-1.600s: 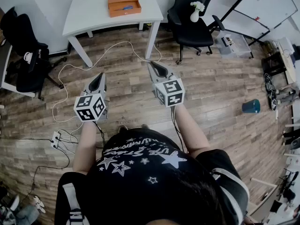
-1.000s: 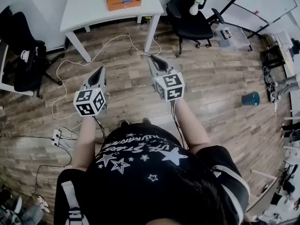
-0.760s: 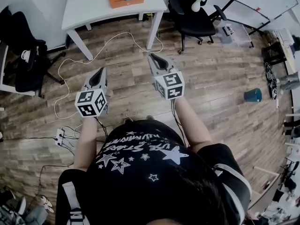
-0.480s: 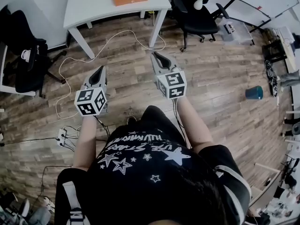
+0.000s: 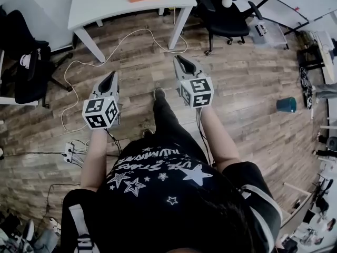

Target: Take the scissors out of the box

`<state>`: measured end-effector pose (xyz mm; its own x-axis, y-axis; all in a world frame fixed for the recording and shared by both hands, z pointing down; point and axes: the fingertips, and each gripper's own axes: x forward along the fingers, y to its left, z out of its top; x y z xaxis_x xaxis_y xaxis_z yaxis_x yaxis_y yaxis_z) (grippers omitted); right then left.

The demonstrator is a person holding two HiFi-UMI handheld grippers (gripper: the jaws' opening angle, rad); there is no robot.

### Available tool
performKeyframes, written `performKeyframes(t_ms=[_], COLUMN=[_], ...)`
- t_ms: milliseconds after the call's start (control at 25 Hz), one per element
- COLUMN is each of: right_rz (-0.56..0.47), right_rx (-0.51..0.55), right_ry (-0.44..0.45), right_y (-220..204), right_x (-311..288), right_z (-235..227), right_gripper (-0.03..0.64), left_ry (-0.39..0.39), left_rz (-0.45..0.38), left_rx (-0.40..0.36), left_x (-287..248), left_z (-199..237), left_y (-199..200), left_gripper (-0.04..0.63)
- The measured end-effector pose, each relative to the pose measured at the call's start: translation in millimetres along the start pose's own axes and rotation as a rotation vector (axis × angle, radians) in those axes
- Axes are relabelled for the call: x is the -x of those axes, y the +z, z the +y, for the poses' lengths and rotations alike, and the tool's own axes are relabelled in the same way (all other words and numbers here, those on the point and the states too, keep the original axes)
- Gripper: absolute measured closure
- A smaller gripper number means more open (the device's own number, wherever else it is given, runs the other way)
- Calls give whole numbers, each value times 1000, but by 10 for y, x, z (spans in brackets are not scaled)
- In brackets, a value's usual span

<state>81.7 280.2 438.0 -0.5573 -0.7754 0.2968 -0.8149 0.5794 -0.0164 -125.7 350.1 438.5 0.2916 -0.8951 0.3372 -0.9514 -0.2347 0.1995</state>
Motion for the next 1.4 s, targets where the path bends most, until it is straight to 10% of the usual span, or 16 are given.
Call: performKeyframes(t_ms=[1400], right_rz=[12], right_rx=[-41], right_ry=[145], right_y=[799], right_x=[-3199], right_z=[-2750], right_gripper=[558], left_ry=[171], left_rz=[-50], left_rx=[-3], left_x=[-3566], left_z=[618], left_y=[1437], left_gripper=[577])
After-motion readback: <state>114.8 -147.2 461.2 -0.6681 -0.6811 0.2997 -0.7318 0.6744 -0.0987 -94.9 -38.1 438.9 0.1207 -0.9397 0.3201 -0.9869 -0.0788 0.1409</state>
